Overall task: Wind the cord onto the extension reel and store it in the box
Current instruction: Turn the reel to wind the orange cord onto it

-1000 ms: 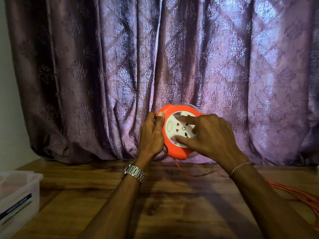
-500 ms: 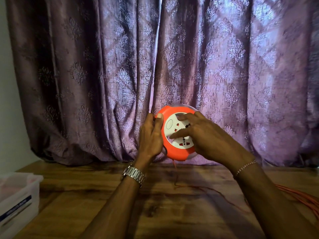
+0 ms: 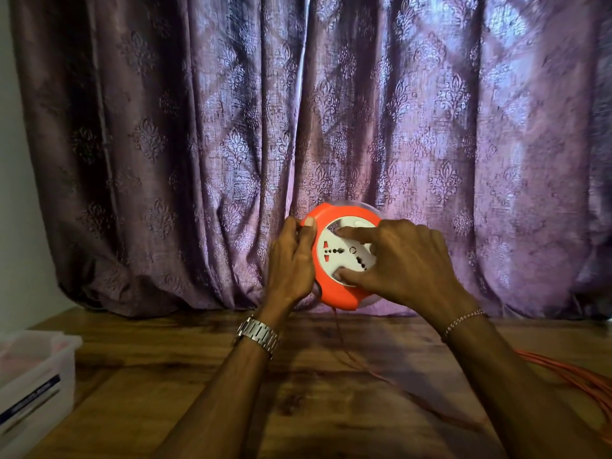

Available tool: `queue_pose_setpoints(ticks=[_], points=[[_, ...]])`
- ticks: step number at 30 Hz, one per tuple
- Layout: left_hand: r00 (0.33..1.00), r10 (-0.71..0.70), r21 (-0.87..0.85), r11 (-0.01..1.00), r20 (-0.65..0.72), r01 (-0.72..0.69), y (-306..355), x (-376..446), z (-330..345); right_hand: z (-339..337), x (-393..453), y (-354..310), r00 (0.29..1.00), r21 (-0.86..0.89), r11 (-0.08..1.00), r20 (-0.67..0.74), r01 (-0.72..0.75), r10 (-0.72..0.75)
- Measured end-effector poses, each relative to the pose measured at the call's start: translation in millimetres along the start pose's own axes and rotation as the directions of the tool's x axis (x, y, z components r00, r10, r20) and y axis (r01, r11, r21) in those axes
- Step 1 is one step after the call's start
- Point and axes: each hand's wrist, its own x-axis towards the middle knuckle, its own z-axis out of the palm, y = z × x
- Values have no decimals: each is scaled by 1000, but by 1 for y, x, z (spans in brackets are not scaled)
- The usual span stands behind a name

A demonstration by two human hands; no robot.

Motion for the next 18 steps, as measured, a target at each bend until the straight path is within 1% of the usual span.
queue_pose_setpoints(ticks=[2,3,4,5,6,8,9,11,13,15,18], points=[[1000,-4,-8,1000,10,4,1,0,0,-1,1,0,999,0,999,-4,-54,54],[1000,-2,-9,1000,12,2,2,0,0,-3,2,0,998,-19,998,-18,-60,59],[1000,2,-10,1000,13,-1,3,-1,0,-5,2,1,999,-43,999,-27,-32,31],[1000,4,-16,1000,10,-4,3,-1,0,-7,3,1,999,-51,998,-18,27,-28],[1000,3,-30,1000,9,-2,2,-1,0,-9,3,1,994,-17,994,3,107,-107],[1000,-10,-60,998,12,11,1,0,0,-13,5,5,970,94,967,30,236,-240],[1000,-18,-63,998,14,19,0,0,0,-15,6,7,958,119,954,45,276,-283],[999,-29,-63,998,17,30,-1,0,-1,-15,6,7,935,117,941,125,317,-331],[999,-32,-67,997,19,33,0,0,-1,-15,5,4,913,109,937,214,331,-348],[999,-31,-65,997,20,32,2,0,-1,-14,5,0,907,100,940,249,326,-340],[999,-32,-63,997,19,33,3,0,-1,-11,5,-2,931,52,946,168,321,-325]])
